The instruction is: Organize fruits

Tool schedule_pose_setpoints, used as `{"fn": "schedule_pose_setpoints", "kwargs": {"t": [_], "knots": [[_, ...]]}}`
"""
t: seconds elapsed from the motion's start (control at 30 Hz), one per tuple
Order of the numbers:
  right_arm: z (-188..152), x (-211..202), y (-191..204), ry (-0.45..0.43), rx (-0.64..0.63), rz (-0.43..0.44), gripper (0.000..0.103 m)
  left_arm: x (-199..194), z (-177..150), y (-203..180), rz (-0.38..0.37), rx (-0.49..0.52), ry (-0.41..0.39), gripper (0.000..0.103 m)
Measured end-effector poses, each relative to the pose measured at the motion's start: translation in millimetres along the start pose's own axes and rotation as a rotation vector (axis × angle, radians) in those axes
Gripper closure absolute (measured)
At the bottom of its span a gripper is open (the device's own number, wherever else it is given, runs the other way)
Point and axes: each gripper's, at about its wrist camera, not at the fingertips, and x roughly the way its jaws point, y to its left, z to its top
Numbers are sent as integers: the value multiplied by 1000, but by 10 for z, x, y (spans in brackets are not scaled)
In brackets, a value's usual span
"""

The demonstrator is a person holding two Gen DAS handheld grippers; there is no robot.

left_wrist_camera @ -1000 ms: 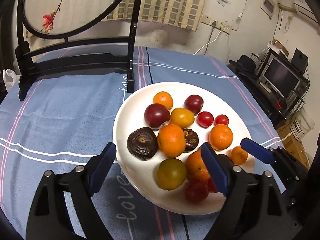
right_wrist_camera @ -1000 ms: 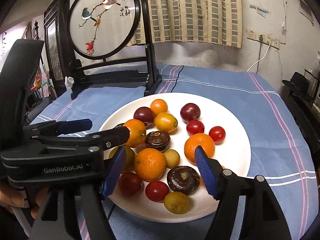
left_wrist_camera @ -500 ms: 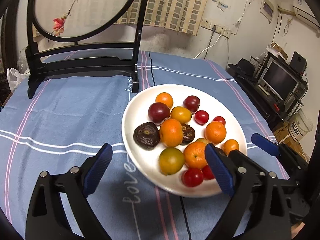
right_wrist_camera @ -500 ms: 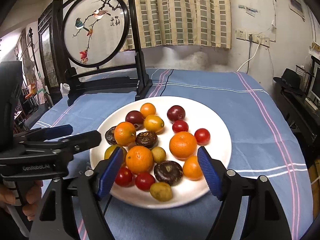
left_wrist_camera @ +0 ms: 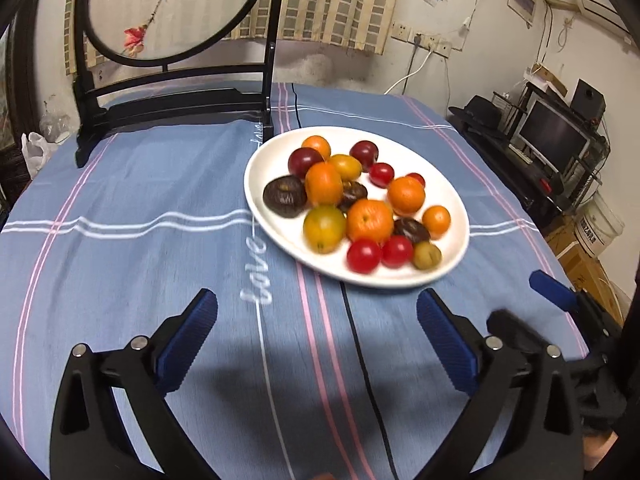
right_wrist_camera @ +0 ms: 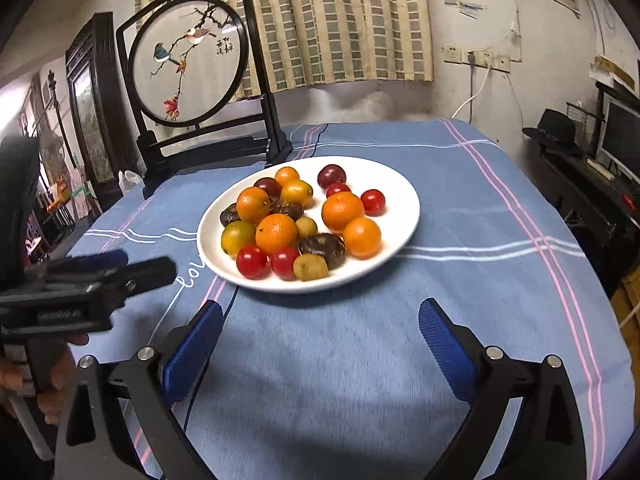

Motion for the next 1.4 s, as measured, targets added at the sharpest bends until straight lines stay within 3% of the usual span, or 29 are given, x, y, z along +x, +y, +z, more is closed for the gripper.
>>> {"fn": "schedule_pose_setpoints", "kwargs": {"t": [0.23, 0.47, 0.83, 1.4], "knots": [[-107, -50, -6, -30, -26, -62, 4, -49, -348, 62, 17, -16, 24, 5], [-127, -42, 71, -35, -102, -94, 4, -16, -401, 106, 63, 13, 19, 5], [-150, 10, 37, 51, -50, -13, 4, -39, -409, 97, 53, 10, 21, 5], [-205, 27, 105, 74, -88, -19, 4, -8, -422, 69, 53, 20, 34, 5]]}}
